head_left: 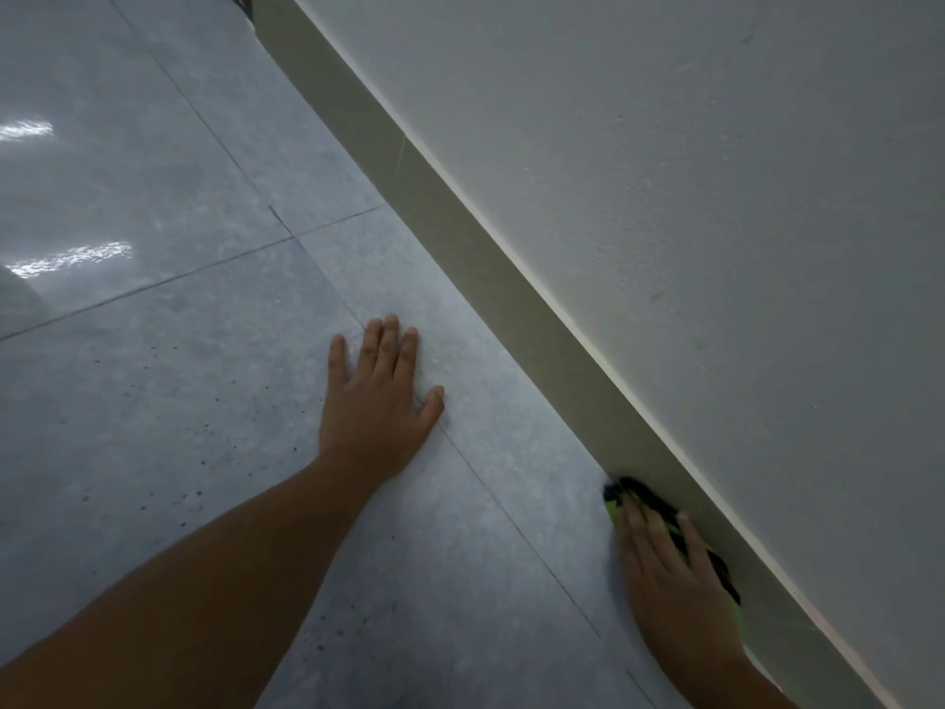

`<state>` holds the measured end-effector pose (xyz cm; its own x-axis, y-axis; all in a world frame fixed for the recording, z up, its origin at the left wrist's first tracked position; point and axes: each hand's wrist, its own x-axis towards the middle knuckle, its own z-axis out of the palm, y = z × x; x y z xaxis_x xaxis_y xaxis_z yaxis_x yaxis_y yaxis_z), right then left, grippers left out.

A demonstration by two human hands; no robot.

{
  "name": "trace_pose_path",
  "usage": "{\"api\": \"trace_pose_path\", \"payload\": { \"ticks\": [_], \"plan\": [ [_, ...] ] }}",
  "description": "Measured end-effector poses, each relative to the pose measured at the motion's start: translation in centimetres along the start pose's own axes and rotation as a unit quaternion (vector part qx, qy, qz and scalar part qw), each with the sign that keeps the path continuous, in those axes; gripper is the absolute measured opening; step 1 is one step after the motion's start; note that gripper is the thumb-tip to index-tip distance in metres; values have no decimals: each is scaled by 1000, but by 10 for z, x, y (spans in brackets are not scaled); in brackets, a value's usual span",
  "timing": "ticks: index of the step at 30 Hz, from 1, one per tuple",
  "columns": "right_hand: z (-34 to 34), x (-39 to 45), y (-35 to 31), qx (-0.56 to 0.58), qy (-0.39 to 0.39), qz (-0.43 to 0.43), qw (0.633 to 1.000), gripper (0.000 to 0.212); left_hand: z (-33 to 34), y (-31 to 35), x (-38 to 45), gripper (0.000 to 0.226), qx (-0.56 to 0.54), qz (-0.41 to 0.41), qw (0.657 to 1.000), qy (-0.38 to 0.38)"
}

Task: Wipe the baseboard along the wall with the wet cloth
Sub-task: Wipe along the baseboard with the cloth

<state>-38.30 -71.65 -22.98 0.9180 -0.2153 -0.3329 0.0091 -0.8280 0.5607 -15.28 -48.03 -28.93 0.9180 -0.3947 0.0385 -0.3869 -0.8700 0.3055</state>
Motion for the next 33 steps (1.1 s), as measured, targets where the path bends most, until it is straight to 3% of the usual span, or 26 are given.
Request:
{"api": "trace_pose_path", "payload": {
  "ticks": [4,8,12,17,23,28,33],
  "plan": [
    [-9,18,-7,19,-14,-9,1000,54,0,0,0,76,0,0,1000,5],
    [-45,71,-25,39,54,-36,997,57,0,0,1,75,1,4,1000,5],
    [-108,154,-62,-14,128,-75,989,52,0,0,0,75,12,5,1000,0],
    [-154,203,-72,-61,194,-42,978,36,-2,0,0,75,6,5,1000,-10],
    [-70,114,-14,-28,273,-44,961,43,-2,-2,1,76,3,1,1000,2],
    [-7,15,20,-20,217,0,976,47,-3,0,1,75,-7,2,1000,-2],
    [-23,58,-1,-9,219,-25,975,44,0,0,1,75,2,2,1000,2]
  ]
}}
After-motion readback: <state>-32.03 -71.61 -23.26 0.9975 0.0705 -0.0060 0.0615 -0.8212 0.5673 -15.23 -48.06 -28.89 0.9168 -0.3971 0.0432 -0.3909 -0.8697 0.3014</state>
